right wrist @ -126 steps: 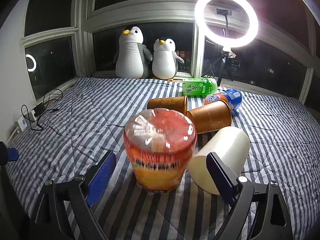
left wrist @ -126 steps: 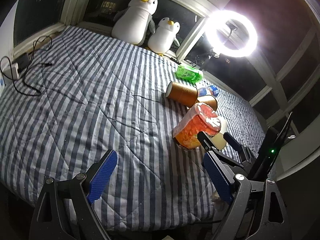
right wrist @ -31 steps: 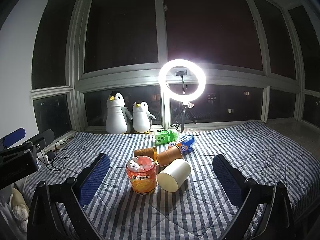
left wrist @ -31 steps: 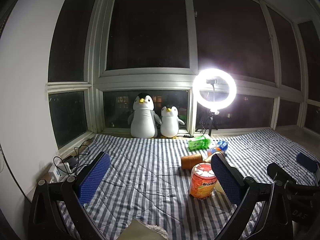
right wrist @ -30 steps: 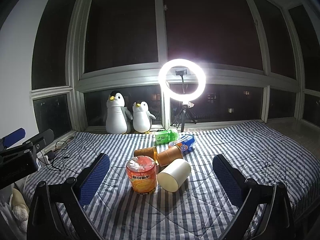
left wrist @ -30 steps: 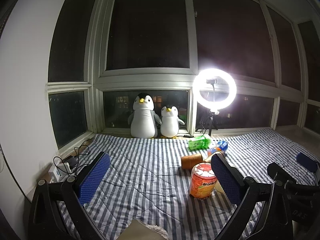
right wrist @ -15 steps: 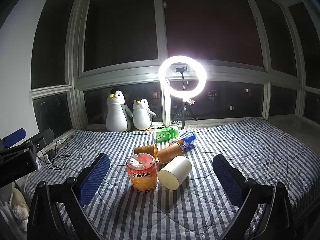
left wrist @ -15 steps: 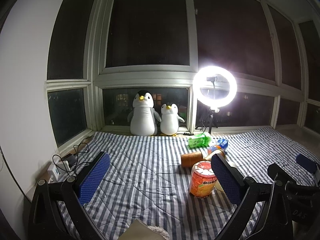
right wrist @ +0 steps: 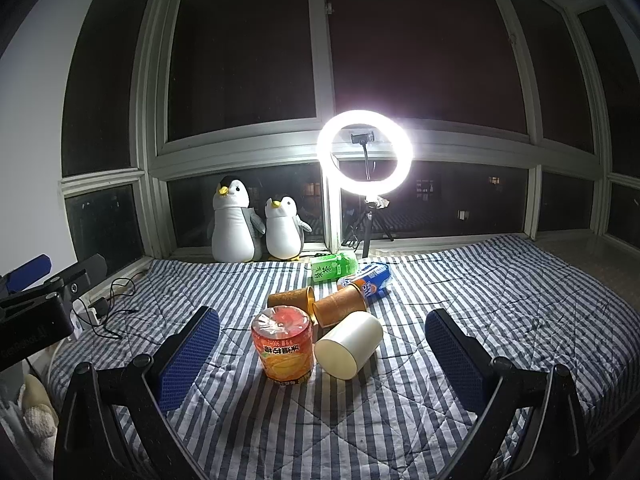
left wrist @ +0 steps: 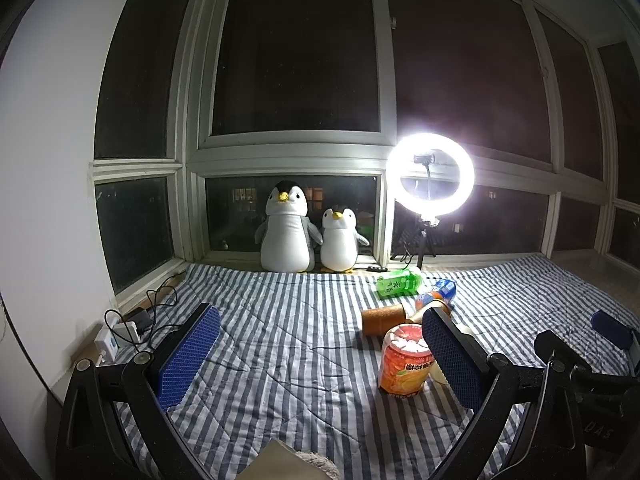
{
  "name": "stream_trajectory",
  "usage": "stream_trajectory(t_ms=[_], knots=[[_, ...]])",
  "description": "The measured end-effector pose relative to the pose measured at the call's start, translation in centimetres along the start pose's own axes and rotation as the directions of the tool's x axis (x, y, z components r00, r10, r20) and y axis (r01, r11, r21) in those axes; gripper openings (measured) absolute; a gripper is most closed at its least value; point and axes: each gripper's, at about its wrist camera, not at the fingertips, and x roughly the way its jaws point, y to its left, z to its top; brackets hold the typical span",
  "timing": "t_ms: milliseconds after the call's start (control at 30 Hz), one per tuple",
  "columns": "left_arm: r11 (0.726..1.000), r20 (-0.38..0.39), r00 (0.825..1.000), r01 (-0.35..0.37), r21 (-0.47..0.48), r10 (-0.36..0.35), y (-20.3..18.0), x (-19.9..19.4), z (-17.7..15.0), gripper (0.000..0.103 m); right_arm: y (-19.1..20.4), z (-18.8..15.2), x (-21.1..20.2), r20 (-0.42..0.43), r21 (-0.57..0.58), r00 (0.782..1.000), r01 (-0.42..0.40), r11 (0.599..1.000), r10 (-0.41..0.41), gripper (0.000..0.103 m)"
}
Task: Flip cup upside down
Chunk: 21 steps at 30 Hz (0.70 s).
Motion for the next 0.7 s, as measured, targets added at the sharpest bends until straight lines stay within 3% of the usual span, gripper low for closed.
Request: stream_trajectory(t_ms=[700], knots=[[1.000, -0.019, 1.000, -0.002, 0.003, 0.002, -0.40, 0.79, -0.23, 0.102, -0.34, -0.30, 0.59, -0.017, 0.011, 1.000, 0.000, 1.000, 0.000, 0.102]])
